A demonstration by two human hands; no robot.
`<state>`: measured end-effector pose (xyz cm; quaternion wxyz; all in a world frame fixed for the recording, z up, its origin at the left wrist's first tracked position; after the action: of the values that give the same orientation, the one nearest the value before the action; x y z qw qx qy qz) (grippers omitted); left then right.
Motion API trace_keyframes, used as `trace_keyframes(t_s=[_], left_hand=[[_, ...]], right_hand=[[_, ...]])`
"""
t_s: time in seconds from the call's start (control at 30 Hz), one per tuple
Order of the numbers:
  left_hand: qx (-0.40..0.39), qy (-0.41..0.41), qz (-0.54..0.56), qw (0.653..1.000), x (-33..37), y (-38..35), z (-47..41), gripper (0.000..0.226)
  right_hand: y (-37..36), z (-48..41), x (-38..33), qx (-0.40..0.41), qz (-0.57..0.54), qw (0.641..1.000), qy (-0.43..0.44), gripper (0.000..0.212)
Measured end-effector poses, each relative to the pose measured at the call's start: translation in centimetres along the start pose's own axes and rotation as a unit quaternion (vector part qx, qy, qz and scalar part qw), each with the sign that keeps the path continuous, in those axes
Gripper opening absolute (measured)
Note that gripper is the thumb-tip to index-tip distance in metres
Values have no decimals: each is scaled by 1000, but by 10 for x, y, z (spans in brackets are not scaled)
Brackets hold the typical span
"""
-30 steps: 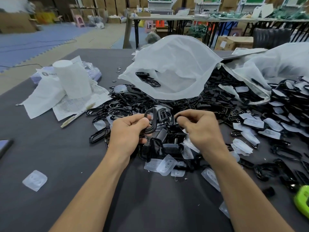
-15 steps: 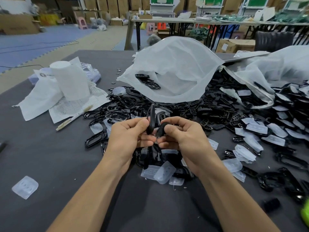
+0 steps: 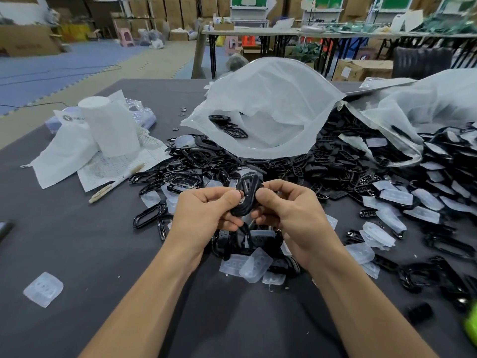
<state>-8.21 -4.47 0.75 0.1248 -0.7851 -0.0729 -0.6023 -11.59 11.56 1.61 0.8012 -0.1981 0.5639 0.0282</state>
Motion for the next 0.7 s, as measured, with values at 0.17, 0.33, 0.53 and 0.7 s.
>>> trace_keyframes(t_s=[0.17,0.33,0.53,0.7], left_hand=[[20,-58,-63,996,6,4,0,11],[16,-97,-117,988,8,1,2,14],[-11,-62,-78,995,2,-1,1,8],[-27,-27,-52,998,-4,-3,1,11]], right_hand=[[-4,-1,4,-40,-1,999,-18,12],[-2,-3,7,-23,37,999,-8,15],[4,-4,6,15,6,1000,9,18],[7,-5,8,42,-22,999,8,25]])
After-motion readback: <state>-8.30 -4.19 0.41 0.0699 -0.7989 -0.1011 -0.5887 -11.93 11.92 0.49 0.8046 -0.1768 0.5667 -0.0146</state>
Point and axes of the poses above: each hand's wrist, its own z-axis away from the middle knuckle, its own y-axis out of the back of the hand, x = y × z, the point moved 8 cm from there along -z, towards the middle knuckle, and after that the axes turned 14 degrees about -y, right-handed, at the moved point
